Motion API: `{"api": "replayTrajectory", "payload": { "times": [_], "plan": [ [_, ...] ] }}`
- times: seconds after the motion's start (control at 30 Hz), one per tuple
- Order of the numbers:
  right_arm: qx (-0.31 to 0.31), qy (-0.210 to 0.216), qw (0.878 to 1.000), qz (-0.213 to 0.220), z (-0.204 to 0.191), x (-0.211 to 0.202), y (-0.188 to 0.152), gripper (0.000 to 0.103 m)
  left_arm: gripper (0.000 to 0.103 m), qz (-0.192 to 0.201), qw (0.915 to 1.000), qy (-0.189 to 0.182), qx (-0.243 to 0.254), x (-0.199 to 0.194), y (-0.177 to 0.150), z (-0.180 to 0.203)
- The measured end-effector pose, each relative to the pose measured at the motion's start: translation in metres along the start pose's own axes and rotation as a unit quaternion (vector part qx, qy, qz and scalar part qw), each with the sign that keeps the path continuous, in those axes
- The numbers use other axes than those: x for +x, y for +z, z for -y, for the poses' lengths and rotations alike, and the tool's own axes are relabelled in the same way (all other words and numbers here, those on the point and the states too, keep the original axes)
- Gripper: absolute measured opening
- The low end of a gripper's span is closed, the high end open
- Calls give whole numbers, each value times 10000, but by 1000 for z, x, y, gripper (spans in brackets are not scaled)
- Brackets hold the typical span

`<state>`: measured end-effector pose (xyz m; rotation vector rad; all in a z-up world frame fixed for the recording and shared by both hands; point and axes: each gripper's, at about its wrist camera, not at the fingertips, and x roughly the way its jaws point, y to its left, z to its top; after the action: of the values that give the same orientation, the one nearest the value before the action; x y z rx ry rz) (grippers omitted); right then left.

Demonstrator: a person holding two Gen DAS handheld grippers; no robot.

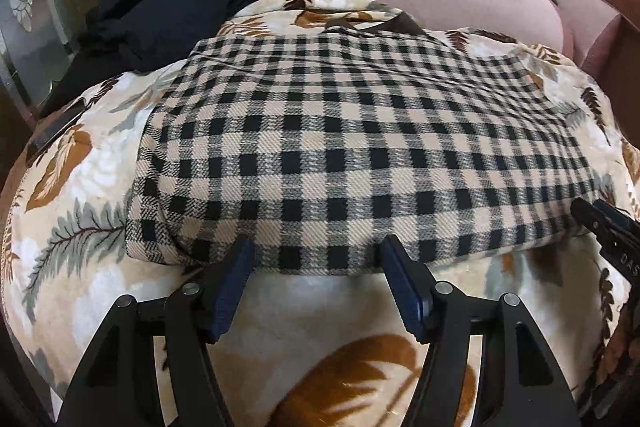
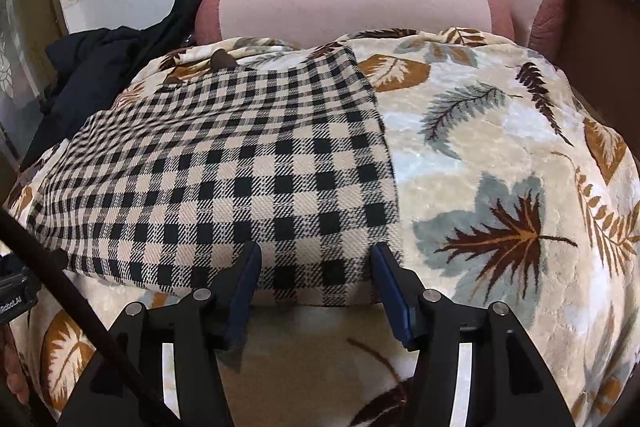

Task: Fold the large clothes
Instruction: 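Press and smooth the folded shirt flat with both grippers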

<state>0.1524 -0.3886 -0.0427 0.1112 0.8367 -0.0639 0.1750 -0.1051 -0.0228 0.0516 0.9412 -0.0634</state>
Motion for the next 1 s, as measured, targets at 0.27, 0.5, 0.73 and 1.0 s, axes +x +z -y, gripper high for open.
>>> {"api": "replayTrajectory", "payload": {
  "times": [0.27,0.5,0.73,1.0],
  "plan": [
    [-317,-81,9995,38,-14,3,-4,65,65,-79,10000,-31,-6,8,3,-3],
    [-411,-150,9990,27,-17,6,-5,66,65,-77,10000,-44,-11,9,3,-4],
    [-475,-181,9987,26,-18,7,-6,67,65,-74,10000,-45,11,11,3,-3],
    [-493,-201,9986,25,-17,8,-8,68,65,-73,9999,-120,-38,7,3,-5]
  ]
}}
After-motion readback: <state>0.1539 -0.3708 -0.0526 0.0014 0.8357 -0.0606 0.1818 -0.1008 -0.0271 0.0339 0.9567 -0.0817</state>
